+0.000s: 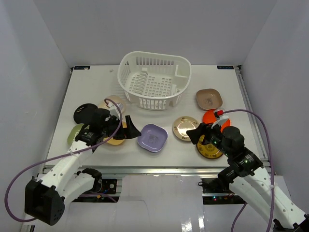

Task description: Place the plates into the plastic bin on the countertop

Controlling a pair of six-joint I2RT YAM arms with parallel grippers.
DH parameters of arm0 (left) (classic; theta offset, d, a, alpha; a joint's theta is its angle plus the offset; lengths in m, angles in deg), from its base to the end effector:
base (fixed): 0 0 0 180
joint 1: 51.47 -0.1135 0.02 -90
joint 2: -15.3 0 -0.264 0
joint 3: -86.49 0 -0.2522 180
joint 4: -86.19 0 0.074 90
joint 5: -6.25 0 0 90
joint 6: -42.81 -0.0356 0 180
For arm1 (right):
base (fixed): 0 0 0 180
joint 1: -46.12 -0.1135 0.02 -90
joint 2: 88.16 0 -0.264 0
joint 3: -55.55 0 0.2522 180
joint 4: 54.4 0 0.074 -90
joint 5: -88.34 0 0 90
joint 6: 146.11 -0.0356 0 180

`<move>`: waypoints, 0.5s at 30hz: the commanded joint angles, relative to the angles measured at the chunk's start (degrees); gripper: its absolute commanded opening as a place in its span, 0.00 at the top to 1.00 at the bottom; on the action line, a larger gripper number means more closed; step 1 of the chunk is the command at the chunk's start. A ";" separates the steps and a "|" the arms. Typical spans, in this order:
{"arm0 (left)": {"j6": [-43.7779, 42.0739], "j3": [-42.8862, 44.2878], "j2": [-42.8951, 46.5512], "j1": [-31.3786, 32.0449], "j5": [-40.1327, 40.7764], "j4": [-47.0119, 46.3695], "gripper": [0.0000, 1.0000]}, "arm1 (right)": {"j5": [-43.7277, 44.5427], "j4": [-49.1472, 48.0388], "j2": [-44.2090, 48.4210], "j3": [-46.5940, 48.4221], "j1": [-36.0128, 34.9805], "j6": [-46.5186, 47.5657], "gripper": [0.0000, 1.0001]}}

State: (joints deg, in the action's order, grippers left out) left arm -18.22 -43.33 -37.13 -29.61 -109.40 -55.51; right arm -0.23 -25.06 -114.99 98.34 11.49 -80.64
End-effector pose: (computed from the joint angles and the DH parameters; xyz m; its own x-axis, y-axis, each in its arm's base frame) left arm 0.1721 -0.0857 0.2439 -0.8383 -0.1341 -0.5285 0.2685 0.7421 -0.6142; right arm 0.1104 0.0751 0.2766 -0.4008 0.2276 -0.8874 -0.4196 0.8155 0.3986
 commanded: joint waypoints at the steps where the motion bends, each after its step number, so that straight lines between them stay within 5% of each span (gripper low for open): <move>1: -0.41 3.30 -2.67 0.02 -4.21 -2.20 0.02 | 2.70 6.84 2.30 -1.52 -0.09 -1.48 0.18; 6: -3.03 5.58 -7.51 1.33 -0.73 -3.71 0.06 | 2.18 5.70 3.63 -3.99 -0.17 -2.71 0.21; 15: -4.19 7.87 -12.96 12.83 17.99 -0.28 0.18 | -3.52 -0.45 0.91 -6.35 -0.08 -3.41 0.21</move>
State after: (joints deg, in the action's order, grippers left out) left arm -21.89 -36.31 -48.34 -19.14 -98.58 -56.89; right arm -0.27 -20.73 -112.50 93.40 11.49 -83.20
